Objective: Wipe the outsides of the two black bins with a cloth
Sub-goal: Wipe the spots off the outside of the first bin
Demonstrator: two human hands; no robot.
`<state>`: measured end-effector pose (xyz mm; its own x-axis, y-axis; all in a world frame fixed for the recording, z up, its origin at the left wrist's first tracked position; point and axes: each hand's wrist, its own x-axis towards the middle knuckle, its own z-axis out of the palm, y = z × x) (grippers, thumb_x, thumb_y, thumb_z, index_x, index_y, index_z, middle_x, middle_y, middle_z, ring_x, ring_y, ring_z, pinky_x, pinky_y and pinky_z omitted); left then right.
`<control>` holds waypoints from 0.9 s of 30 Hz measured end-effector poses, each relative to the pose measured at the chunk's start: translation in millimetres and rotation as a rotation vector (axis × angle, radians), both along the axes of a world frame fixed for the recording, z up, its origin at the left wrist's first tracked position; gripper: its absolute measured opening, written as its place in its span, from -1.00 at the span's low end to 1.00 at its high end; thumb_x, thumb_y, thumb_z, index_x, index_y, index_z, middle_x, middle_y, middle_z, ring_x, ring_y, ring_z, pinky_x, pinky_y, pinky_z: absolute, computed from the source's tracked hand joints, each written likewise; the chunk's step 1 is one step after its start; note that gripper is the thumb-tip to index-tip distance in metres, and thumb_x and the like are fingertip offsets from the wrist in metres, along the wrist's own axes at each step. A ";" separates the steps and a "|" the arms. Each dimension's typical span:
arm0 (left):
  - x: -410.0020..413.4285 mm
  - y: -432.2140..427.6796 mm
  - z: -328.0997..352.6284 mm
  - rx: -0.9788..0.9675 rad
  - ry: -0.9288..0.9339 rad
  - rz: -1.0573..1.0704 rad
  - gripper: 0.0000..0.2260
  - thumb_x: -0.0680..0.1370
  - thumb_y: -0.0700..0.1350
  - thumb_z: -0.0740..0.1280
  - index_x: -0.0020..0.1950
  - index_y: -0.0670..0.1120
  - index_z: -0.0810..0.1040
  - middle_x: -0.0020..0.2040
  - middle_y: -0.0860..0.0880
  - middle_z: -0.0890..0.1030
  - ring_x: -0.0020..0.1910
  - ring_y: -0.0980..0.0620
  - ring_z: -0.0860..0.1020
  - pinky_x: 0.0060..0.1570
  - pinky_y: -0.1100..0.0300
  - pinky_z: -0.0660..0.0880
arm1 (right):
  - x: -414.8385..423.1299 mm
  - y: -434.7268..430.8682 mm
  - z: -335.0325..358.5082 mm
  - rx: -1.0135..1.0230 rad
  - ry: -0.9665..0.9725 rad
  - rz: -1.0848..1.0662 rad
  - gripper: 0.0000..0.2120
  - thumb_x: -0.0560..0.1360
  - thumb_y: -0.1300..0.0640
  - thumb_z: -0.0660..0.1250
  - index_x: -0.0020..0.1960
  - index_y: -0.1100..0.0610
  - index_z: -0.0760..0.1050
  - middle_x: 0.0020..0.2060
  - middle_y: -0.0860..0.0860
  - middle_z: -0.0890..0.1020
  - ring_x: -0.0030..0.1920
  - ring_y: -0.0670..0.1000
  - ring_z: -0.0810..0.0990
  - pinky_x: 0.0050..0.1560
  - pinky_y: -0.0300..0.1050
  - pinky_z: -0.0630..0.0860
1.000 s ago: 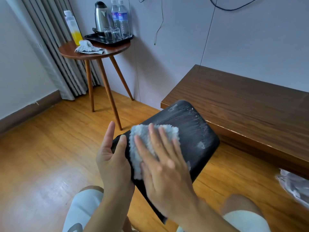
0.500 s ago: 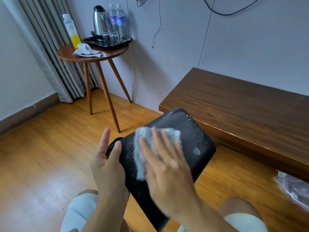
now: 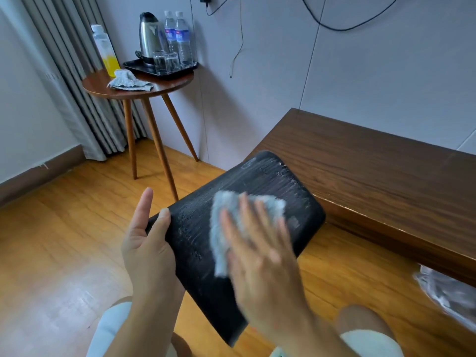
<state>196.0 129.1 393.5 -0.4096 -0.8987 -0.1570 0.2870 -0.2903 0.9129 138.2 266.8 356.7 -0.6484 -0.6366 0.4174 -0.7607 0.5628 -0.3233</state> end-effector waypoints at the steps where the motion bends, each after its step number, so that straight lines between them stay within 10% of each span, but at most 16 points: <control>1: 1.0 -1.3 -0.9 0.008 0.001 -0.002 -0.63 0.65 -0.19 0.33 0.37 0.18 0.59 -0.18 0.06 0.48 -0.19 0.05 0.51 0.01 0.09 0.56 | 15.4 0.0 -4.7 0.017 0.040 0.075 -0.46 0.66 -0.07 0.07 0.63 -0.07 0.16 0.65 0.03 0.11 0.65 0.10 0.01 0.58 0.25 0.05; 7: 6.4 -4.7 -2.7 0.056 0.013 -0.013 -0.65 0.65 -0.20 0.32 0.36 0.14 0.60 0.08 -0.07 0.58 -0.07 0.05 0.59 0.18 0.02 0.57 | -9.7 10.6 -12.9 0.032 0.074 0.072 -0.50 0.71 -0.10 -0.05 0.63 -0.12 0.14 0.65 0.00 0.11 0.65 0.07 0.02 0.56 0.30 0.14; 13: 6.2 -5.5 6.8 0.037 0.002 0.058 -0.64 0.66 -0.20 0.31 0.39 0.14 0.58 -0.07 0.08 0.53 -0.10 0.14 0.52 0.20 0.12 0.53 | -39.9 10.9 -5.9 -0.052 -0.054 -0.136 -0.49 0.71 -0.11 -0.09 0.65 -0.10 0.07 0.66 -0.01 0.01 0.66 0.05 -0.11 0.59 0.29 0.07; 20: 2.2 -4.0 -5.3 0.116 0.002 -0.004 -0.65 0.65 -0.20 0.32 0.37 0.11 0.59 0.10 -0.13 0.59 -0.01 -0.07 0.59 0.32 -0.20 0.52 | 27.4 9.5 -24.4 -0.038 0.164 0.195 -0.54 0.66 -0.03 0.15 0.56 -0.12 0.35 0.60 0.00 0.28 0.62 0.08 0.17 0.50 0.31 0.27; 27: 10.2 -11.7 -1.6 0.103 -0.017 -0.003 -0.67 0.66 -0.17 0.30 0.36 0.12 0.60 0.20 0.04 0.64 0.26 -0.01 0.59 0.30 0.01 0.52 | -39.4 34.1 11.5 0.003 -0.056 -0.088 -0.24 0.51 -0.37 0.16 0.63 -0.28 -0.03 0.67 0.01 -0.18 0.65 0.11 -0.21 0.57 0.36 -0.05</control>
